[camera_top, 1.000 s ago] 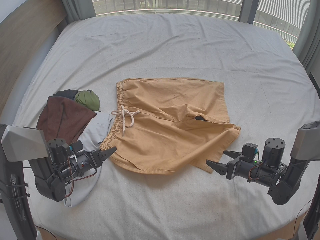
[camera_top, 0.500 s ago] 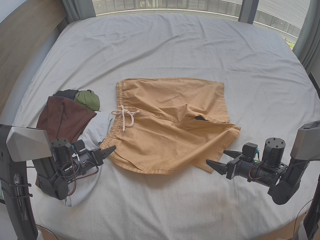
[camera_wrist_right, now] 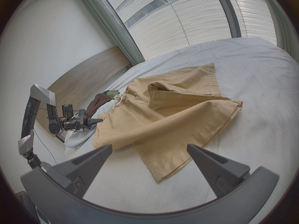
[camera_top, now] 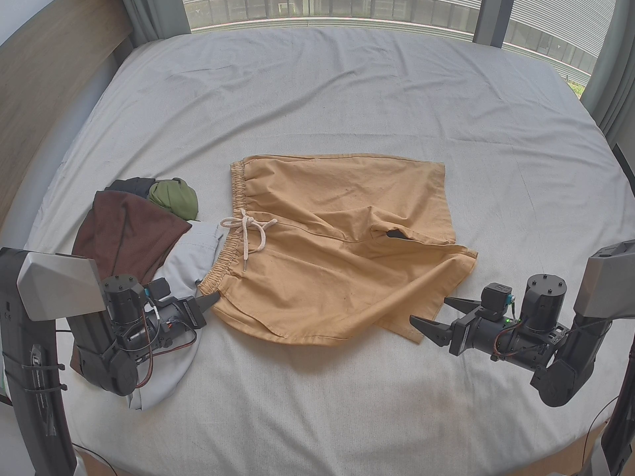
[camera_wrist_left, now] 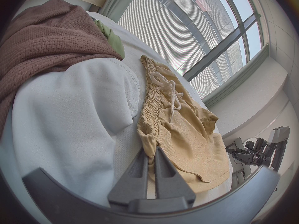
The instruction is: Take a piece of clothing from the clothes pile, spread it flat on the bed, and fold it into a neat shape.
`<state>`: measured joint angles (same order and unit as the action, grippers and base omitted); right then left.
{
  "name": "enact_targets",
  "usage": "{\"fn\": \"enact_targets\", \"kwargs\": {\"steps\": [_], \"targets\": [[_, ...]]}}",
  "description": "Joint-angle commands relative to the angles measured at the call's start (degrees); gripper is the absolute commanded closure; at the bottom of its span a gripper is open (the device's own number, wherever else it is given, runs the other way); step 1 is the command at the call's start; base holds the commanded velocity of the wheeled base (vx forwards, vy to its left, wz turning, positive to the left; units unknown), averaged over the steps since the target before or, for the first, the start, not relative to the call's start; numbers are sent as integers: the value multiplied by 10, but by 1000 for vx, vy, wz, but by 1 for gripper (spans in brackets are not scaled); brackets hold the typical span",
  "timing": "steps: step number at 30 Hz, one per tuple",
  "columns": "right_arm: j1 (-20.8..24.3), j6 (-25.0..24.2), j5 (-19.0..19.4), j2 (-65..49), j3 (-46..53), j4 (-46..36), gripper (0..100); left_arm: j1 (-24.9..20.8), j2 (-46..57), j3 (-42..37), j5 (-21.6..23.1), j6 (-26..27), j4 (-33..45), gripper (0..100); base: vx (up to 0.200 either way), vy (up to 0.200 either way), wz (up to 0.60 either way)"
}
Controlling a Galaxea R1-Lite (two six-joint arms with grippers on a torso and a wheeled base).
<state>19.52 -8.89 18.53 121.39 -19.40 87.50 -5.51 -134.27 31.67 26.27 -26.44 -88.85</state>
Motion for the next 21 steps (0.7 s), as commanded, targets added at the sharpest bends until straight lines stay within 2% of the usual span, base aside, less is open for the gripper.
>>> {"fn": "enact_targets", "kwargs": {"steps": [1, 6, 7, 10, 12, 16, 21], "targets": [[0, 0, 0, 2, 1, 0, 0, -1, -2, 0, 0, -1, 1, 100, 0, 0, 0], [0, 0, 0, 2, 1, 0, 0, -2, 3, 5, -9, -19, 0, 100, 0, 0, 0], [0, 0, 0, 2, 1, 0, 0, -2, 6, 9, -10, -34, 1, 0, 0, 0, 0], [0, 0, 0, 2, 1, 0, 0, -1, 18, 21, -28, -83, 1, 0, 0, 0, 0], [0, 0, 0, 2, 1, 0, 0, -1, 19, 30, -46, -94, 1, 0, 0, 0, 0], [1, 0, 0, 2, 1, 0, 0, -2, 13, 40, -66, -94, 1, 0, 0, 0, 0], [0, 0, 0, 2, 1, 0, 0, -3, 12, 39, -66, -94, 1, 0, 0, 0, 0]]}}
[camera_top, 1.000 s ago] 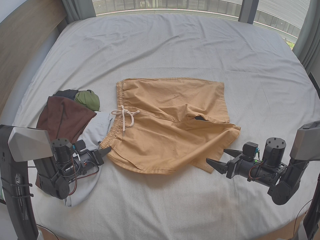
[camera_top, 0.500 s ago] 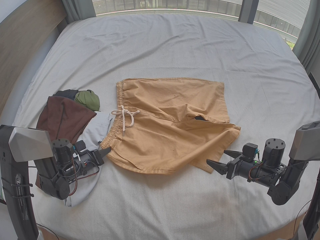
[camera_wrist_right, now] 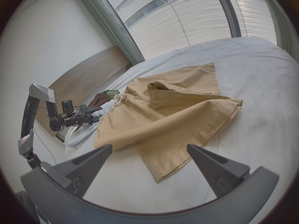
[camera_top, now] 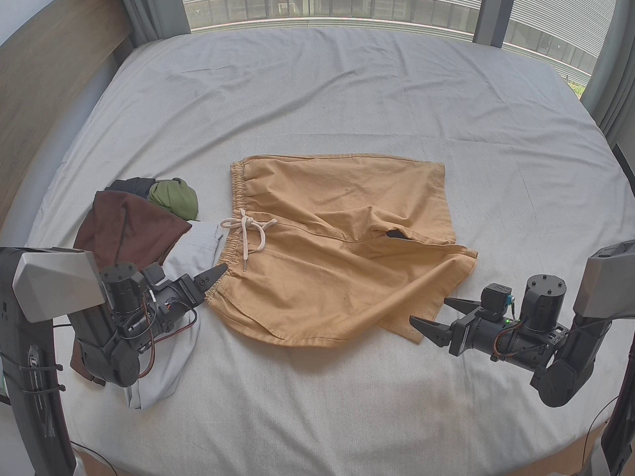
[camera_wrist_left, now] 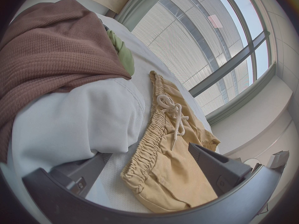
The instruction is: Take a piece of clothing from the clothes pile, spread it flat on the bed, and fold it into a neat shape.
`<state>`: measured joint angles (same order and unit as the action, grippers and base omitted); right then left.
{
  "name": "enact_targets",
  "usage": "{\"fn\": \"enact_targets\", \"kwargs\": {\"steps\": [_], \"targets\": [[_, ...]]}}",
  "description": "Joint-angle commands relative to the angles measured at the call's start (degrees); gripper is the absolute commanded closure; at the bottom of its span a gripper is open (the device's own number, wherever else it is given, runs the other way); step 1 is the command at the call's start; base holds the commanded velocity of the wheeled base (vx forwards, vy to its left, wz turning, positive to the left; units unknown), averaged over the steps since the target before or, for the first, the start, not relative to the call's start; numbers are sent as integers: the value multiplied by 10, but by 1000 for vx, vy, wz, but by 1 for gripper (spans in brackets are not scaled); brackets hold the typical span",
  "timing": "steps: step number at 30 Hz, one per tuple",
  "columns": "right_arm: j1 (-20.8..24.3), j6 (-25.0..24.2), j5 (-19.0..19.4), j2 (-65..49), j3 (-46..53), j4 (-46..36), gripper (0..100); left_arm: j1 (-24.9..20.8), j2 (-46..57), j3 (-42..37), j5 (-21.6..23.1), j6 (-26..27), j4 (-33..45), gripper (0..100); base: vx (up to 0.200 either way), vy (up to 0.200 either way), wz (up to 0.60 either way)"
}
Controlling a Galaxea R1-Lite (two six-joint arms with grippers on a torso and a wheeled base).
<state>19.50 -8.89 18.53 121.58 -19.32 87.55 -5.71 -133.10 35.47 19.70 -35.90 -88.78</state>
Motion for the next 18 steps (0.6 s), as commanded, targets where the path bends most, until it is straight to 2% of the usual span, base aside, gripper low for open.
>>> {"fn": "enact_targets", "kwargs": {"steps": [1, 7, 8, 18], "targets": [[0, 0, 0, 0, 0, 1, 0, -1, 0, 1, 0, 0, 0, 0, 0, 0, 0], [1, 1, 0, 0, 1, 1, 0, -6, -1, -2, -1, 0, 1, 0, 0, 0, 0], [1, 1, 0, 0, 1, 1, 0, -8, 0, -4, -1, -1, 1, 100, 0, 0, 0], [0, 1, 0, 0, 1, 1, 0, -19, -9, -17, 1, 0, 0, 100, 0, 0, 0]]}}
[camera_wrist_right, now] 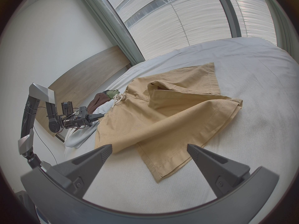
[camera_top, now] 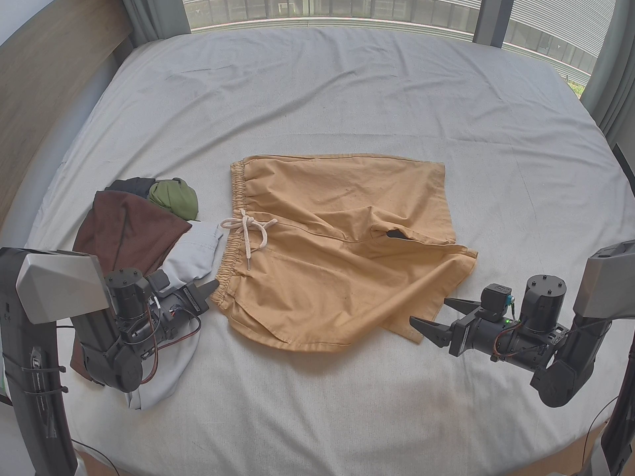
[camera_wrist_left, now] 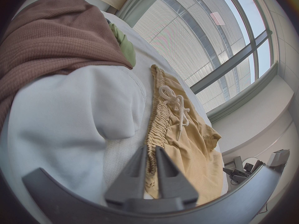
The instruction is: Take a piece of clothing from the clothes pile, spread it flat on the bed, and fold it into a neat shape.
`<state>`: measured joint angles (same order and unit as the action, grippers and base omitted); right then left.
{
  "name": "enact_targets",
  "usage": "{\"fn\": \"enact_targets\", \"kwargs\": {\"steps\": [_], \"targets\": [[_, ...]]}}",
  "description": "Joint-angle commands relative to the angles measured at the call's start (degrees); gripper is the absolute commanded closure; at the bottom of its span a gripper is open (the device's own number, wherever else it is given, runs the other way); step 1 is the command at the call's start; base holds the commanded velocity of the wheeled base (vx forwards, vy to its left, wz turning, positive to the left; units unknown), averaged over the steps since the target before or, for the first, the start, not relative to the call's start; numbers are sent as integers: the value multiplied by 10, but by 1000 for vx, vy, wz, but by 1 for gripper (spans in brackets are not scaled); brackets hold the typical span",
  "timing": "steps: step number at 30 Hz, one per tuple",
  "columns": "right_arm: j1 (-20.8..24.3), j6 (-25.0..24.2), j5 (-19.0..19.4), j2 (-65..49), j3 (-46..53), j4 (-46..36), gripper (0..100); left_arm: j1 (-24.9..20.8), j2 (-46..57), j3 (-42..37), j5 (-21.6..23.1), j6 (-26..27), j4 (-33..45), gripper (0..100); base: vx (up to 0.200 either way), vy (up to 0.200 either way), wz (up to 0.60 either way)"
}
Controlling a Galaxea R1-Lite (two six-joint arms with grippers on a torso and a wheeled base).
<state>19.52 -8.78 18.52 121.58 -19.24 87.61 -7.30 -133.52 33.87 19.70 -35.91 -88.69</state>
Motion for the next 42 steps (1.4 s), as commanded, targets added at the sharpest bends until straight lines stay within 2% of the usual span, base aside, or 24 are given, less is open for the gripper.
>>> {"fn": "enact_targets", "kwargs": {"steps": [1, 11, 20, 30, 37, 38, 42], "targets": [[0, 0, 0, 0, 0, 0, 0, -3, -5, -1, 1, 1, -1, 100, 0, 0, 0], [1, 0, 0, 0, 1, 0, 0, -1, -4, 1, -1, 3, -1, 100, 0, 0, 0], [1, 1, 1, 2, 16, -8, 0, 3, 42, -28, 3, -4, 0, 100, 0, 0, 0], [-9, -5, 2, 59, 15, -9, 0, 0, 45, -22, 2, 0, -1, 100, 0, 0, 0], [-4, -81, 15, 83, 14, -8, 0, -1, 45, -20, 1, 1, -1, 100, 0, 0, 0], [-4, -106, 23, 90, 9, -4, 0, -2, 45, -20, 1, 1, -1, 100, 0, 0, 0], [-4, -135, 35, 96, -4, -4, 0, -2, 44, -20, 1, 1, -1, 100, 0, 0, 0]]}}
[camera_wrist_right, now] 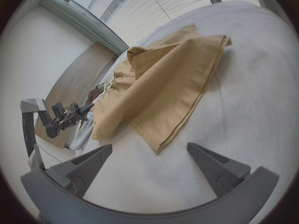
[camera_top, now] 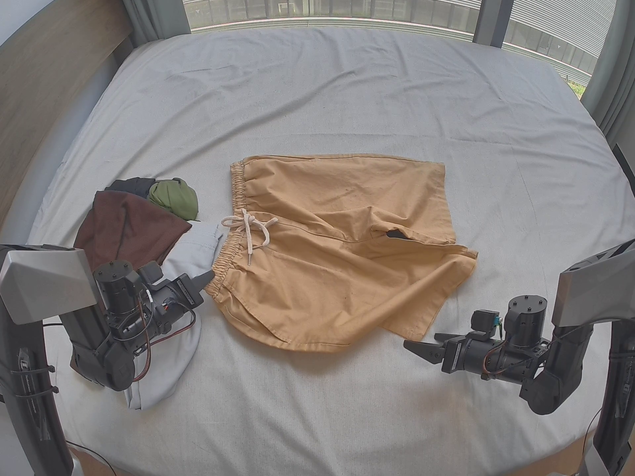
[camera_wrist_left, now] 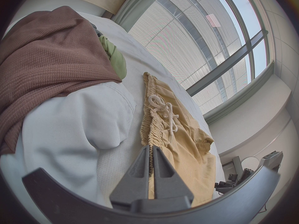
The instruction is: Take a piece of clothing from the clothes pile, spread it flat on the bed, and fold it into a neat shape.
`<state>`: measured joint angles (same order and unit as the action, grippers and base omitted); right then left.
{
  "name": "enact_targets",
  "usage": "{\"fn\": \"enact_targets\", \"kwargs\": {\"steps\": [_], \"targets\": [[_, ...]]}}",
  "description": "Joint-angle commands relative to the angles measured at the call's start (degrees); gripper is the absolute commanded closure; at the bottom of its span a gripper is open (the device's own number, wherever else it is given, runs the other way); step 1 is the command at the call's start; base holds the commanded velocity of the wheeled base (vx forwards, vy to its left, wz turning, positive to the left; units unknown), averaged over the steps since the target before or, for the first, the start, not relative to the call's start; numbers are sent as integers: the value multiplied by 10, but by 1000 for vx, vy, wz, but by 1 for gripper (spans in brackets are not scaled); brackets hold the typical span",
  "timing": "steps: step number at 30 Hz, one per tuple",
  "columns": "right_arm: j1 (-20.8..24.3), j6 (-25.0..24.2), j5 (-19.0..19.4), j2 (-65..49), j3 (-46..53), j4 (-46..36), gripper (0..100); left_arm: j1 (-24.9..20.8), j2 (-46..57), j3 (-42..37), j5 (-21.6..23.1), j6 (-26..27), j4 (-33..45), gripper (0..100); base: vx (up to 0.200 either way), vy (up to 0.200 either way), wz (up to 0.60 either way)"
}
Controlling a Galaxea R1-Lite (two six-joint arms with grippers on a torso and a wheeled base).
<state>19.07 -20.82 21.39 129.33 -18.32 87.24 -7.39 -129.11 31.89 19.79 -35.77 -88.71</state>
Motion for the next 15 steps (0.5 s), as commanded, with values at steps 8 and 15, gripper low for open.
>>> {"fn": "enact_targets", "kwargs": {"steps": [8, 15], "targets": [[19, -60, 6, 37, -38, 3, 0, -2, 0, 0, 0, 1, -1, 100, 0, 0, 0], [25, -79, 1, 51, -55, 9, 0, -2, 0, 0, 0, 1, -1, 100, 0, 0, 0]]}}
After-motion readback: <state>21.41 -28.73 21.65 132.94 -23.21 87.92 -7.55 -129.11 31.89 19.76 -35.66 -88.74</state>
